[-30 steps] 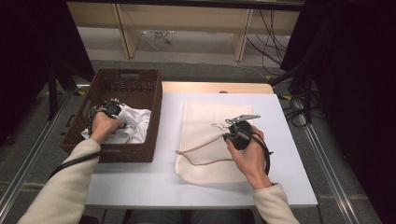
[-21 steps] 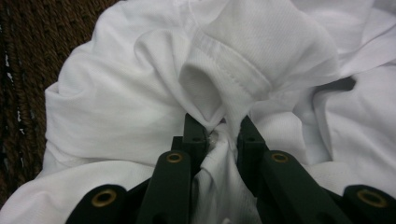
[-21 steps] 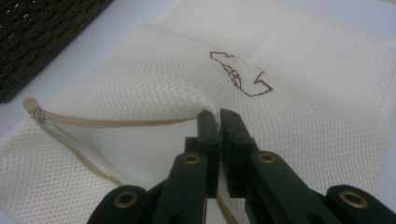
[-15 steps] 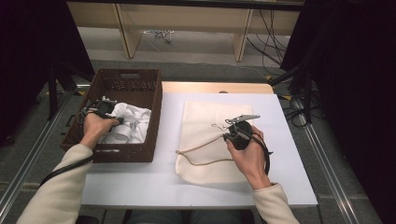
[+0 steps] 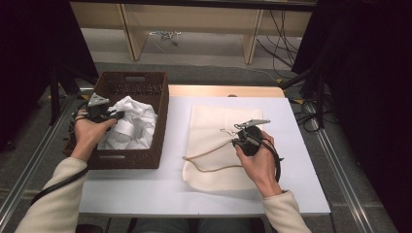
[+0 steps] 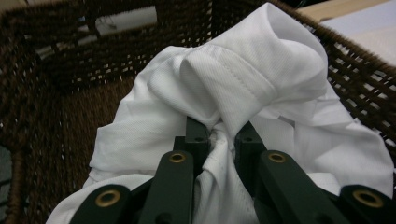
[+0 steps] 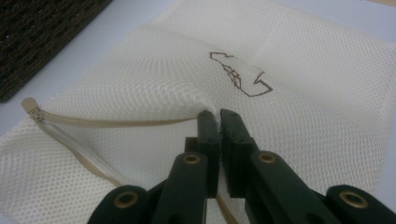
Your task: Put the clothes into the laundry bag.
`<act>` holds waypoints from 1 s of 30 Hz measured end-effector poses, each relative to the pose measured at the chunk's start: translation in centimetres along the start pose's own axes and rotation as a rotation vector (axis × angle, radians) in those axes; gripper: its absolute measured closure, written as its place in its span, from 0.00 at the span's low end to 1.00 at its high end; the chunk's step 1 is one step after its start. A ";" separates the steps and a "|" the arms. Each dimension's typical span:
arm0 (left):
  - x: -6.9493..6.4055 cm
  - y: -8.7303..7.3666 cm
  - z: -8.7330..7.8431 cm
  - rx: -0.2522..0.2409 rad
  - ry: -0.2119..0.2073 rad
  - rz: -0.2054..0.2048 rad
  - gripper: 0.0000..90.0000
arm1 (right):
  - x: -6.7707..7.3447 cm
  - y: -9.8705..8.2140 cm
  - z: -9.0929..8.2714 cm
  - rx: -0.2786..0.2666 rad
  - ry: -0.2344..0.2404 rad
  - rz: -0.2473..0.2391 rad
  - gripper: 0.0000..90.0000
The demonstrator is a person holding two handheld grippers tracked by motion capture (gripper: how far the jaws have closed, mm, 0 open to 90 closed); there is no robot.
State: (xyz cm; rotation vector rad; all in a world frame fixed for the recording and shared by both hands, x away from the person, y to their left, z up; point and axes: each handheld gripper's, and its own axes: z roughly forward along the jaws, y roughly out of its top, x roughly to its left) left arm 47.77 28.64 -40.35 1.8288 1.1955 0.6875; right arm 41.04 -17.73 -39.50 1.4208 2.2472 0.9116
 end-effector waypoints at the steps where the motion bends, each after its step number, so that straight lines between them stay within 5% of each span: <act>1: -0.1 0.1 -0.2 -0.022 -0.006 -0.002 0.89 | 0.0 0.0 0.0 0.002 0.002 -0.005 0.98; 11: -1.3 1.3 -2.1 -0.184 -0.036 -0.007 0.89 | 0.0 0.0 0.0 0.002 -0.008 -0.001 0.98; 30: -3.6 4.1 -5.7 -0.378 -0.089 0.018 0.89 | 0.0 0.0 0.0 0.002 -0.008 -0.003 0.98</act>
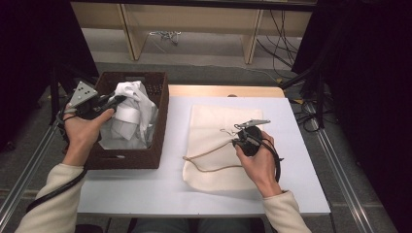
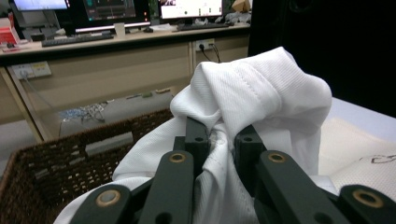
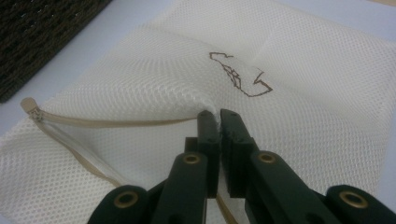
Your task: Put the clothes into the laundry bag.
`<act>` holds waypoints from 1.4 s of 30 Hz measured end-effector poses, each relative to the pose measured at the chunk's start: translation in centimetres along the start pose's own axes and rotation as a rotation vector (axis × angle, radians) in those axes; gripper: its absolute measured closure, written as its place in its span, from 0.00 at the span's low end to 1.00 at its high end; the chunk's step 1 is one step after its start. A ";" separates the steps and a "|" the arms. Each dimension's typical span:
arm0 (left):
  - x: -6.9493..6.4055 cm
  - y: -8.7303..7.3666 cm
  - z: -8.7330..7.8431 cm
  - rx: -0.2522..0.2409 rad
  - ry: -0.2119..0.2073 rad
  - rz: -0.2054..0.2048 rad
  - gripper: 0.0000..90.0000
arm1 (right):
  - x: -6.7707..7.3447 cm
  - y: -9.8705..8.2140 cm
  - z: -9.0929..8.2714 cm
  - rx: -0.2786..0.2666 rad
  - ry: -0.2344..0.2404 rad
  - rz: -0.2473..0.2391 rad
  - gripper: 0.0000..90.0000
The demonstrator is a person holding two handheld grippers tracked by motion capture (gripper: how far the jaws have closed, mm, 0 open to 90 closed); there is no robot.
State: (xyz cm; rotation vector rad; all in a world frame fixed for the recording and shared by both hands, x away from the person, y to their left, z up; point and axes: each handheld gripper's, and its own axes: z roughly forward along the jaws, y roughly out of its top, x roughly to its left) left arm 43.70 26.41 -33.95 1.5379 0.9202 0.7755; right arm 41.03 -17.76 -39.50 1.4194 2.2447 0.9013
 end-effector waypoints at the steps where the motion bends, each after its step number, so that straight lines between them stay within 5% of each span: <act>1: 0.0 0.0 0.0 0.000 0.000 0.000 0.89 | 0.0 0.0 0.0 0.000 0.000 0.000 0.98; 15: -1.2 2.5 -2.0 -0.107 -0.018 0.021 0.89 | 0.0 0.0 0.0 0.002 0.000 -0.001 0.98; 31: -2.9 4.6 -3.9 -0.165 -0.060 0.031 0.89 | -0.1 0.0 0.1 -0.001 -0.001 -0.015 0.98; 42: -4.5 6.1 -5.5 -0.206 -0.104 0.073 0.89 | -0.1 -0.1 0.1 0.004 -0.001 -0.003 0.98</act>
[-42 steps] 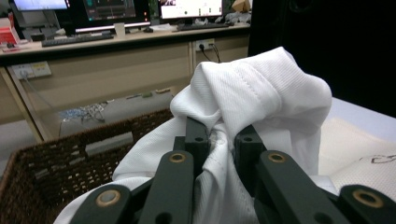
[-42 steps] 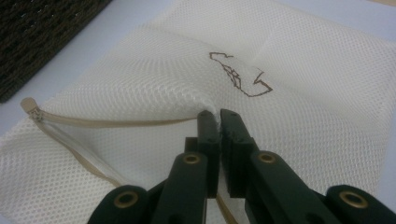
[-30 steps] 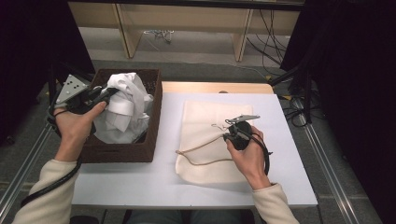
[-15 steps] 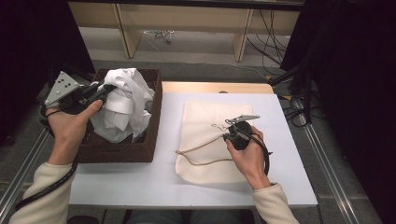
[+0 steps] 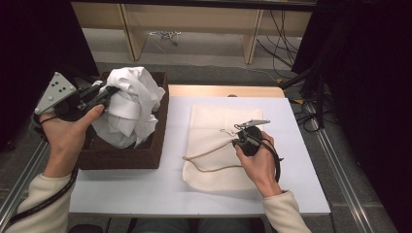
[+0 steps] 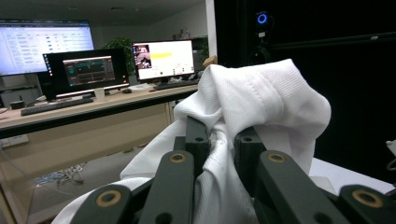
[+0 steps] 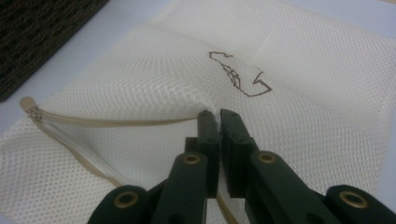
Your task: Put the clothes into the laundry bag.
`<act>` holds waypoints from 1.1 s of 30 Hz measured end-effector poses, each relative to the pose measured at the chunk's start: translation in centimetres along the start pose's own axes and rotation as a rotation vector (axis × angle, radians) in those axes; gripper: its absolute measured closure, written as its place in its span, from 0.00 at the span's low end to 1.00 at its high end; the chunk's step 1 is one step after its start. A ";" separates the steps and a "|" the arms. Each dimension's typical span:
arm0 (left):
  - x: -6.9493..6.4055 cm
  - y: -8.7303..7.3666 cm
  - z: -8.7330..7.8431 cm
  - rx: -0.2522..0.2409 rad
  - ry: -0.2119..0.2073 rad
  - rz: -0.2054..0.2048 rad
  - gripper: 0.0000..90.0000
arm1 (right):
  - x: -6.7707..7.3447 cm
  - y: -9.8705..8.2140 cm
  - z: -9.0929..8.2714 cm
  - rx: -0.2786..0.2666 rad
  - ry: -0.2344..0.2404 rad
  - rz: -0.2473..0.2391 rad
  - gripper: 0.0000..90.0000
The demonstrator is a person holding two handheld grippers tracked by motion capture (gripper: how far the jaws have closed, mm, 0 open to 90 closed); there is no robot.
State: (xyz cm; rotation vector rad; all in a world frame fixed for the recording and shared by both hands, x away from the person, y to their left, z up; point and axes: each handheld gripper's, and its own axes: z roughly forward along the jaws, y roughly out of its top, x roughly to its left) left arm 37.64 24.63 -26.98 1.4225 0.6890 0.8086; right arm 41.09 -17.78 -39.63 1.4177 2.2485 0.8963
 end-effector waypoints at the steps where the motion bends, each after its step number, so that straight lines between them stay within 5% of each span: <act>1: -0.2 0.1 0.0 -0.006 -0.007 -0.001 0.89 | 0.0 0.0 0.0 0.001 0.000 0.000 0.98; 19: -3.5 1.4 0.1 -0.025 -0.153 0.019 0.89 | 0.0 0.0 -0.1 0.010 -0.003 -0.004 0.98; 24: -4.7 1.5 -0.1 -0.014 -0.184 -0.036 0.89 | 0.0 0.0 -0.1 0.012 -0.002 -0.008 0.98; 33: -6.3 1.9 -0.2 -0.011 -0.265 -0.050 0.89 | -0.1 0.0 0.0 0.001 0.001 -0.010 0.98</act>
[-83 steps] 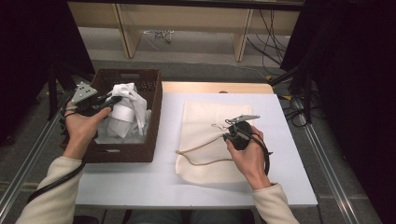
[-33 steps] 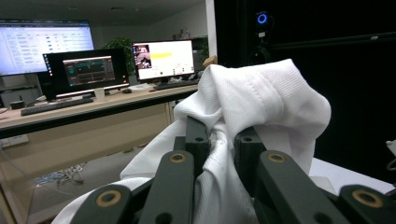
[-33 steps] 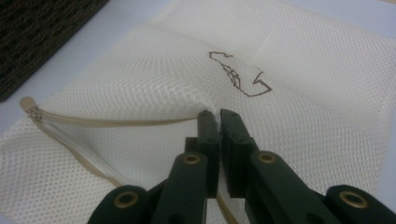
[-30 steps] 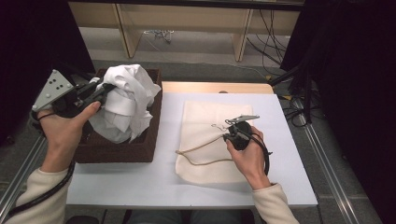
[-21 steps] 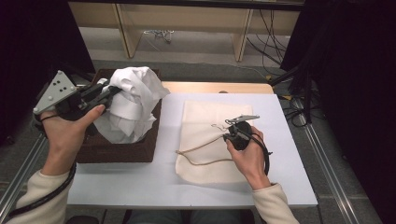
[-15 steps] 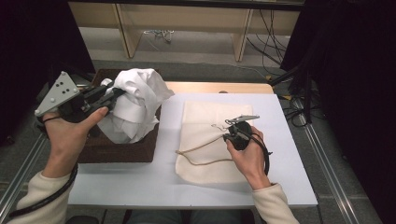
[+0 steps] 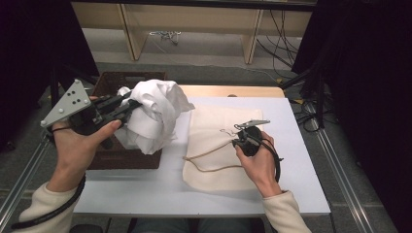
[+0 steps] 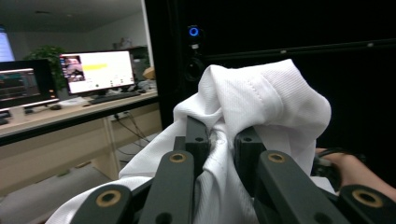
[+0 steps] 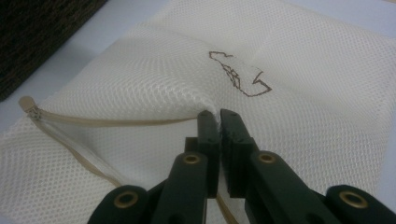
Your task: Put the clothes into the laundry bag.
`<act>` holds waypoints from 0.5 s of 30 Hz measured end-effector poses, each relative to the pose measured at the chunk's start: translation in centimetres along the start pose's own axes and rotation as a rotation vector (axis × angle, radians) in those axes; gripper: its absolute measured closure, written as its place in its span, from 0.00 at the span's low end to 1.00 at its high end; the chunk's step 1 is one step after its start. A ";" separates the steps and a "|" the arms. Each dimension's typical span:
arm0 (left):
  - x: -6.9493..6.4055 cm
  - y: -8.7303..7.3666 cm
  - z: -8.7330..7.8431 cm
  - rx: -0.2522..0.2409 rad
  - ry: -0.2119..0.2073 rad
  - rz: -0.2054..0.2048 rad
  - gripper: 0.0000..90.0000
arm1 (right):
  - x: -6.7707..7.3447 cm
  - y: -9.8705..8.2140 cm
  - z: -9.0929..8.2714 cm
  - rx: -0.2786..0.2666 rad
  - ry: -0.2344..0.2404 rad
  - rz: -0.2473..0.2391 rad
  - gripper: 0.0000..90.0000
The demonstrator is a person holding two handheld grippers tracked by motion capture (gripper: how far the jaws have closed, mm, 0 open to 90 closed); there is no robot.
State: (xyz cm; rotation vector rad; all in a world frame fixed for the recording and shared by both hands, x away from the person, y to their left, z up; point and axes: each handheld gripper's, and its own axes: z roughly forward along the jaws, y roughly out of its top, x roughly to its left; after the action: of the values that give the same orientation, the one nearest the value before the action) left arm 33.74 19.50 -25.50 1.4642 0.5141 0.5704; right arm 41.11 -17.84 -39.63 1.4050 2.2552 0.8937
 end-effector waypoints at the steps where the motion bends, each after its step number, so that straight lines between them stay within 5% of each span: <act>1: -0.3 0.0 0.0 0.002 -0.013 -0.005 0.89 | 0.0 0.0 0.0 0.000 0.000 0.000 0.98; 5: -1.5 -0.1 0.3 0.016 -0.080 -0.034 0.89 | 0.0 0.0 -0.1 0.000 -0.004 -0.001 0.98; 7: -2.3 -0.1 0.2 0.027 -0.104 -0.081 0.89 | 0.0 0.0 0.0 0.000 -0.003 0.000 0.98; 10: -2.6 -0.1 0.4 0.023 -0.133 -0.063 0.89 | 0.0 0.0 -0.1 0.001 -0.003 0.000 0.98; 13: -3.7 -0.5 0.4 0.052 -0.170 -0.122 0.89 | 0.0 0.0 -0.1 0.001 -0.003 0.001 0.98; 15: -3.9 -0.8 0.7 0.053 -0.211 -0.076 0.89 | 0.0 0.0 -0.1 -0.001 -0.002 -0.002 0.98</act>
State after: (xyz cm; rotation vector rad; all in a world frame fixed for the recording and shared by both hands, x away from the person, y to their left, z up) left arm 31.25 16.40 -26.33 1.5284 0.4191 0.3395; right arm 41.09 -17.90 -39.57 1.4026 2.2541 0.8920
